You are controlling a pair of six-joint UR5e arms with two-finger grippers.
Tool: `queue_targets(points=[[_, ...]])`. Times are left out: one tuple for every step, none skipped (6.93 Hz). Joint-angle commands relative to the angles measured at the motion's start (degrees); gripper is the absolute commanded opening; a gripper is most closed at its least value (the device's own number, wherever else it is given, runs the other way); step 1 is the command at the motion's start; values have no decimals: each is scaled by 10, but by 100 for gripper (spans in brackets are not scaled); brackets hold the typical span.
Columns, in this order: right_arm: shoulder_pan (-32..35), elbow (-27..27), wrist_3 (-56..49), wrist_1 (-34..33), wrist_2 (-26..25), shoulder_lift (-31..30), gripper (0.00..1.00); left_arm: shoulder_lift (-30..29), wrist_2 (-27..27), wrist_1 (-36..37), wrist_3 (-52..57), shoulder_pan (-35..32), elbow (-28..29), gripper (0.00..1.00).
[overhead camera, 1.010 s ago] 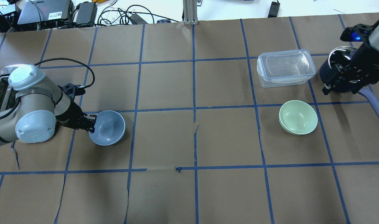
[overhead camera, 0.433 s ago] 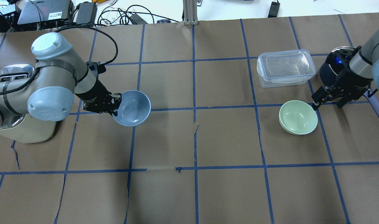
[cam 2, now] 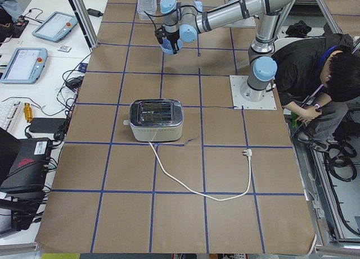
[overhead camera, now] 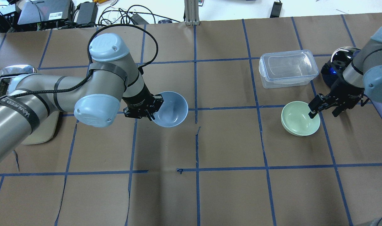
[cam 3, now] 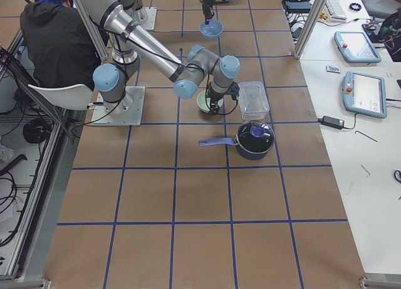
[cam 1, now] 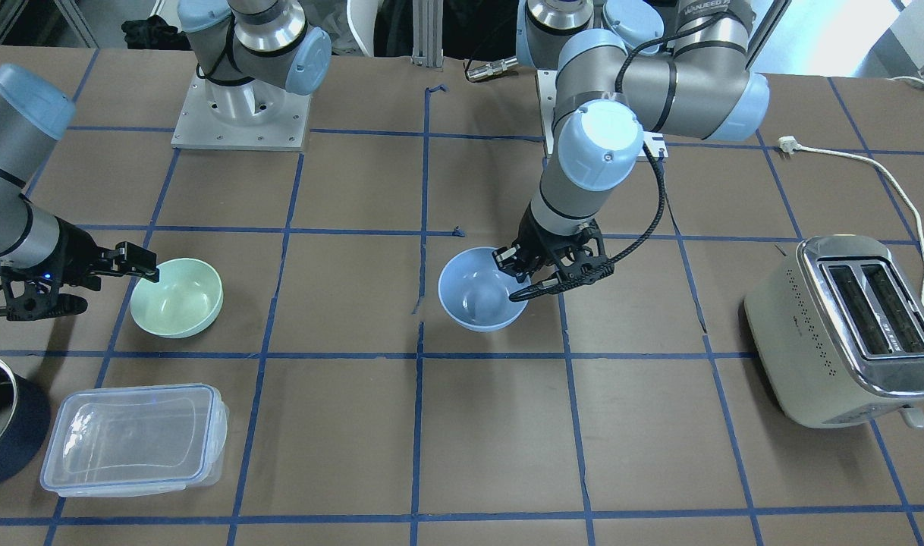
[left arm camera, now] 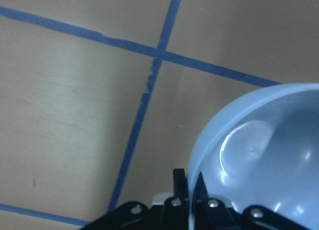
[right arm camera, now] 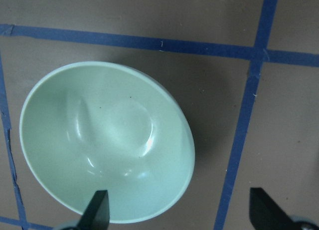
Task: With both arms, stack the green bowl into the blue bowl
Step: 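Grip the blue bowl rim with left gripper while right descends to green bowl, then slide blue bowl toward center with left gripper while right grips green bowl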
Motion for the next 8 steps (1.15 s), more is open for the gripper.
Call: queue_targets(points=[[0, 8, 3, -12, 3, 27, 97, -27, 0, 27, -77, -61, -2, 0], [0, 13, 5, -26, 2, 40, 93, -47, -11, 57, -78, -77, -4, 0], [0, 18, 14, -35, 3, 46, 86, -60, -22, 63, -78, -78, -5, 0], [0, 18, 14, -36, 4, 47, 65, -63, -22, 69, -77, -78, -5, 0], [0, 19, 14, -35, 3, 47, 22, -68, -23, 69, -77, -78, -5, 0], [0, 18, 10, -35, 3, 46, 0, -68, -23, 70, -77, -78, -6, 0], [0, 18, 12, -33, 3, 46, 0, -68, -22, 69, -78, -79, -7, 15], [0, 16, 13, -31, 2, 46, 0, -69, -23, 69, -79, -81, -7, 20]])
